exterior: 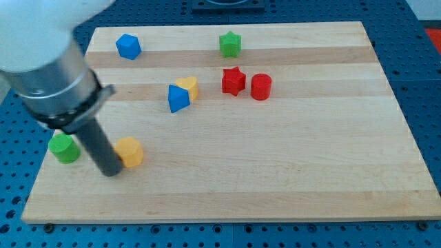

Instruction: Move the yellow hexagon to the bottom right of the red circle

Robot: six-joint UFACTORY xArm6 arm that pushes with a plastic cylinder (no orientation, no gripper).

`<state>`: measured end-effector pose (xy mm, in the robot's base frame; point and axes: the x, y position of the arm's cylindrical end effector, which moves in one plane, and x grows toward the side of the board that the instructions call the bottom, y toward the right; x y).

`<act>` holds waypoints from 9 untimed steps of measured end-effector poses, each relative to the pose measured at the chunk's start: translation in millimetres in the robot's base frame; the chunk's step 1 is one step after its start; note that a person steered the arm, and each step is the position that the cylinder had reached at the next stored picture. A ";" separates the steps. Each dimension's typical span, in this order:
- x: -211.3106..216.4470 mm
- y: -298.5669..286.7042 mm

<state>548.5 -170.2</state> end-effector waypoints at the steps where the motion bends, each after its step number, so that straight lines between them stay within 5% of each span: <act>1: -32.7 12.3; 3: -64.4 -18.1; 9: -67.8 188.1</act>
<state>480.7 17.9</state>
